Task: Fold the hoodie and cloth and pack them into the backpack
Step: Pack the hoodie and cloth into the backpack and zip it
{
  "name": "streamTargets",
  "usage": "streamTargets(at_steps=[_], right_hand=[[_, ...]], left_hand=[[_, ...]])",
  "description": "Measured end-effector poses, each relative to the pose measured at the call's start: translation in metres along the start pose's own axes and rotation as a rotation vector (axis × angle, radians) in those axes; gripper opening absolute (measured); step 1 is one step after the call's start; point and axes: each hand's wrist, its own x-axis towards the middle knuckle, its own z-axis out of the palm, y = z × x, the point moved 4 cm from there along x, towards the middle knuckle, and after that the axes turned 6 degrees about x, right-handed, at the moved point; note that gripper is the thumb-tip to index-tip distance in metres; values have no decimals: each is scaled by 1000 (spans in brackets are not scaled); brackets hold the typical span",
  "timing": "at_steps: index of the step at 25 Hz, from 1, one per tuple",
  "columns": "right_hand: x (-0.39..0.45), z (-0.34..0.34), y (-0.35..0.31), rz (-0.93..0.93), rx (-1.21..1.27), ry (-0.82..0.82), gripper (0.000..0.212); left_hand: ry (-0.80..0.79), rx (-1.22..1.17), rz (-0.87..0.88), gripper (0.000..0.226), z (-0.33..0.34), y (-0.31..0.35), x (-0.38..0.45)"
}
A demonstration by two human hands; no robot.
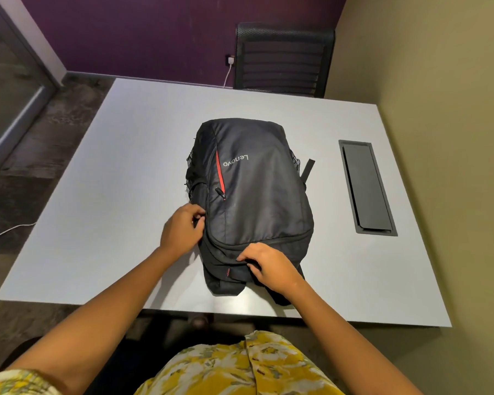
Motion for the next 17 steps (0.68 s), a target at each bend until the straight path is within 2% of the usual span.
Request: streamTargets(at_steps=[5, 7, 9, 12, 15, 17], right_hand=[[-26, -18, 26, 45, 30, 153, 23], [-37, -24, 34, 74, 53, 206, 21], [-46, -27, 39, 93, 57, 240, 21], [-55, -32, 41, 117, 35, 268, 21], [-63, -35, 42, 159, 29, 297, 21], [-67, -36, 42, 174, 22, 294, 21]], left_hand=[[108, -93, 53, 17, 6, 29, -52], [117, -27, 174, 18, 8, 45, -73], [14, 16, 351, 17, 18, 63, -93], [-179, 67, 509, 20, 32, 84, -107], [-309, 258, 633, 26, 47, 100, -109], [-416, 433, 674, 38, 60, 103, -113]])
